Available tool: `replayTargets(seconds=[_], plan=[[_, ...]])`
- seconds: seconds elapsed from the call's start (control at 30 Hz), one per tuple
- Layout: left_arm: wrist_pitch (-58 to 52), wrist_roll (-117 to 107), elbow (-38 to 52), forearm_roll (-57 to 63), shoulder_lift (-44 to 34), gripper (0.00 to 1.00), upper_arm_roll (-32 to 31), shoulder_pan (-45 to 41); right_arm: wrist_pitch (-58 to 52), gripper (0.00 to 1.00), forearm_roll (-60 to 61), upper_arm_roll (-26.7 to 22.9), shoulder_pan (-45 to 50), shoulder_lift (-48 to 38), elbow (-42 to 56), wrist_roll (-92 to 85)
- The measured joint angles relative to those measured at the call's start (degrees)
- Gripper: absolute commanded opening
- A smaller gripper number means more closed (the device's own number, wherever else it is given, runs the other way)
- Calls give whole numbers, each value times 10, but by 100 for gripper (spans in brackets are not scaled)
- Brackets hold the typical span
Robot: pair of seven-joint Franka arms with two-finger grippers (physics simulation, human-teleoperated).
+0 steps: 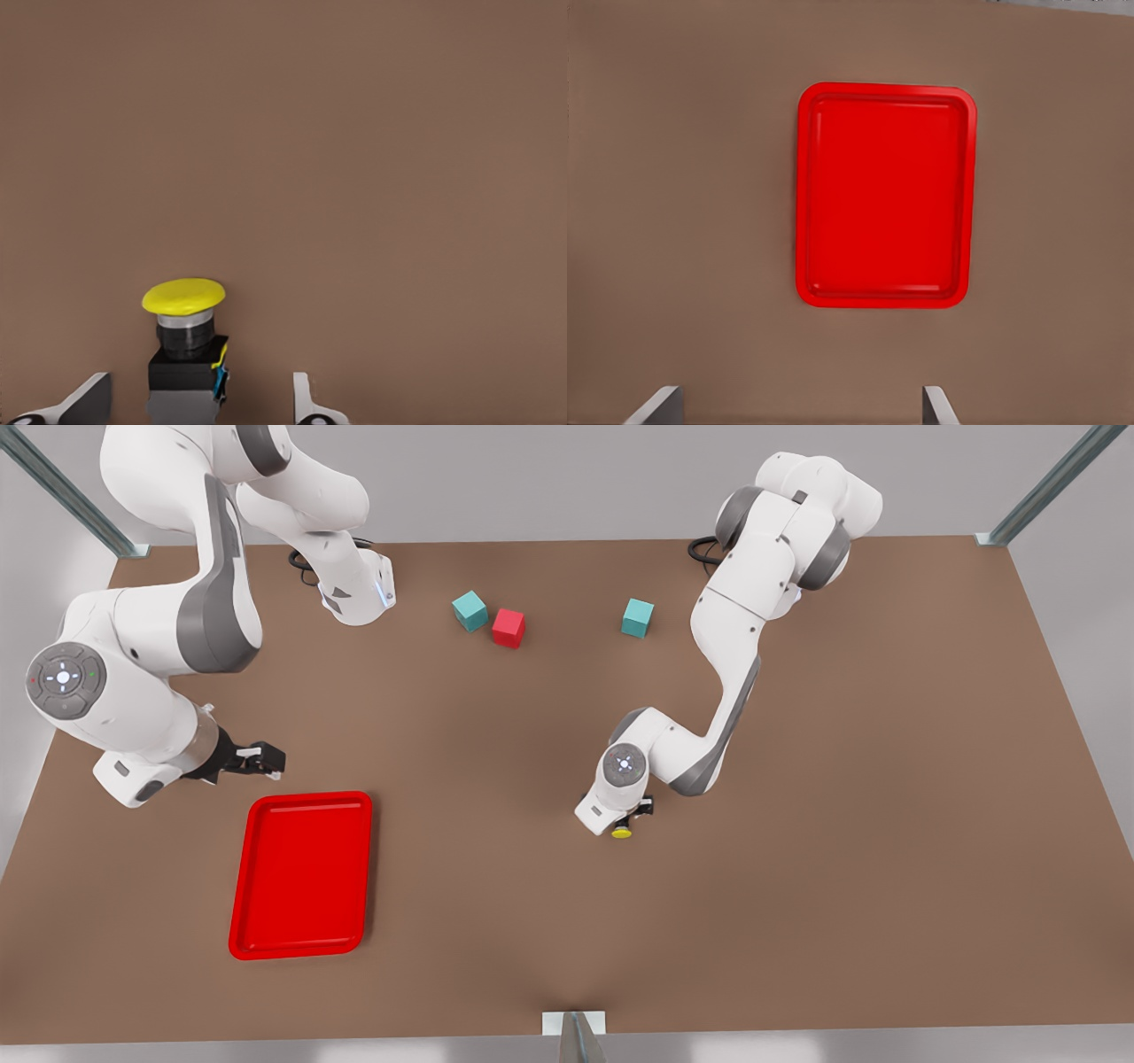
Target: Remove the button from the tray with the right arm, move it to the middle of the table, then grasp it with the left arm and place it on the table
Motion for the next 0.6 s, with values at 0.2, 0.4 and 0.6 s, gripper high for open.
replayTargets(seconds=[0.2,0.4,0.6], plan=[[12,1,-16,6,1,100,0,1,1,100,-1,0,0,0,5,-12],[20,2,-23,7,7,100,0,1,5,100,-8,-1,-3,-3,6,-21],[23,2,-27,8,12,91,0,1,6,100,-16,-1,-3,-2,6,-27]])
